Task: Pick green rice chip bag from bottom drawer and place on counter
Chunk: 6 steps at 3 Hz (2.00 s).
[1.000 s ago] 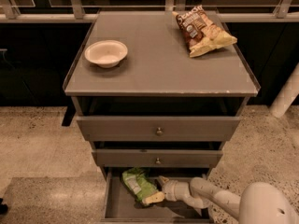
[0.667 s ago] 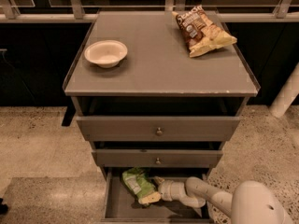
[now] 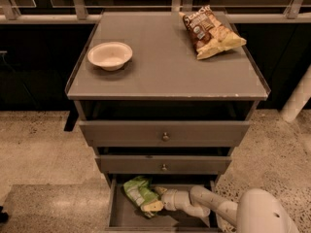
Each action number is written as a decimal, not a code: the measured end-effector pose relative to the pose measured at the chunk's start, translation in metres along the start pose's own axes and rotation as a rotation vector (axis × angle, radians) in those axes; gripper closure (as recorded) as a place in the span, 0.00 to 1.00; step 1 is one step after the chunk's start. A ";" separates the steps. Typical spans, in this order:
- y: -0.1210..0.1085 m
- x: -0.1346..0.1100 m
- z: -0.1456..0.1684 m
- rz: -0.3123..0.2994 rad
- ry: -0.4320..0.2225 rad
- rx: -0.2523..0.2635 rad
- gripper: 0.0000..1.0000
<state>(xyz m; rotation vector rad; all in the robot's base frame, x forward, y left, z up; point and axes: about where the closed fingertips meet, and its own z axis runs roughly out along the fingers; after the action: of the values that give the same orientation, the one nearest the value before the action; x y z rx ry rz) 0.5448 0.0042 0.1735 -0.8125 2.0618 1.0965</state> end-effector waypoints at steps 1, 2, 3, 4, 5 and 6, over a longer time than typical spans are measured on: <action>0.000 0.000 0.000 0.000 0.000 0.000 0.42; 0.000 0.000 0.000 0.000 0.000 0.000 0.65; 0.000 0.000 0.000 0.000 0.000 0.000 0.89; 0.000 0.000 0.000 0.000 0.000 0.000 1.00; 0.000 0.000 0.000 0.000 0.000 0.000 1.00; 0.010 -0.007 -0.010 -0.003 -0.032 0.002 1.00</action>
Offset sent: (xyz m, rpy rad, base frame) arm 0.0000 0.0000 0.0000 0.0000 0.0000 0.0000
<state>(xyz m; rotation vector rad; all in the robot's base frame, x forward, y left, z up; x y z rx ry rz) 0.5390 0.0017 0.1880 -0.7920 2.0341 1.0980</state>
